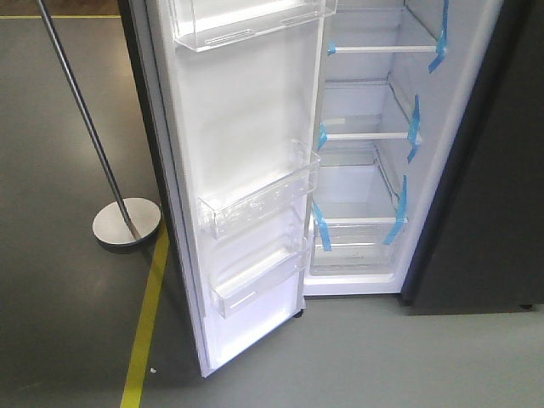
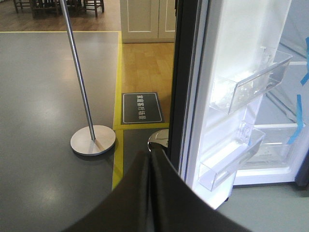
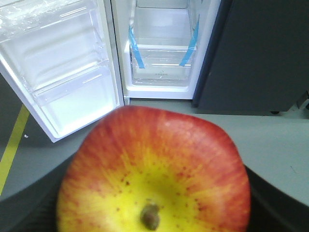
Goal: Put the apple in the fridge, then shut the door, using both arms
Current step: 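Approach the refrigerator shelves with the apple in the right gripper, then drive closer to the open door, raising the apple toward the upper door bin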
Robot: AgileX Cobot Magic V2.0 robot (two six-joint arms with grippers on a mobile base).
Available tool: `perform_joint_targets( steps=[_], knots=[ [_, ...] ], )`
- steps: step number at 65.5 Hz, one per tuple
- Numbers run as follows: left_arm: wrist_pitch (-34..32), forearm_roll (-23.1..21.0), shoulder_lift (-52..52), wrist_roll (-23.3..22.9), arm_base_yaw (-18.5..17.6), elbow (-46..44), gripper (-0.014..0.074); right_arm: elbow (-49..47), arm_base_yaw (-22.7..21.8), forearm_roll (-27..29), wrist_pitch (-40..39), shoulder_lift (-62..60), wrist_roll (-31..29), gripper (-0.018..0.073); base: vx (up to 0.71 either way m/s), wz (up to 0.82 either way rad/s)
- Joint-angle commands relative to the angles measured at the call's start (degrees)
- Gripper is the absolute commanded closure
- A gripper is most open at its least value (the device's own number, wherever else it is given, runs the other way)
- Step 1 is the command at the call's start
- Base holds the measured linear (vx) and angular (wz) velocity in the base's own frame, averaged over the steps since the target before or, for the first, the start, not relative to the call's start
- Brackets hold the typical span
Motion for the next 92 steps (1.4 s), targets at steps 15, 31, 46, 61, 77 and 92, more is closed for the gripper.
perform_joint_targets(
  steps=[15,31,46,61,77,92],
  knots=[
    [-3.71,-0.37,-0.8,-0.14,-0.11,1.11,0.0602,-1.6,-0.18,-0.33,-3.83,0.37,0.0,0.0461,0.11,-0.02],
    [-3.71,-0.37,-0.8,-0.14,-0.11,1.11,0.0602,-1.6,-0.18,-0.33,-3.83,0.37,0.0,0.0461,0.11,0.0],
    [-3.71,-0.37,-0.8,-0.14,-0.11,1.11,0.0602,-1.6,-0.18,-0.33,-3.83,0.37,0.0,0.0461,0.09,0.01],
    [-3.71,-0.37,-0.8,-0.14,-0.11,1.11,0.0602,-1.6,-0.18,-0.33,-3.83,0.37,0.0,0.0461,0.08,0.01],
    [-3.71,-0.37,-0.8,-0.14,-0.11,1.11,0.0602,-1.6,-0.18,-0.33,-3.83,0.37,0.0,0.0461,0.07,0.01],
    [-3.71,-0.37,-0.8,-0.14,-0.11,1.11,0.0602,-1.6,-0.18,-0.33,-3.83,0.37,0.0,0.0461,0.05,0.02]
  ],
)
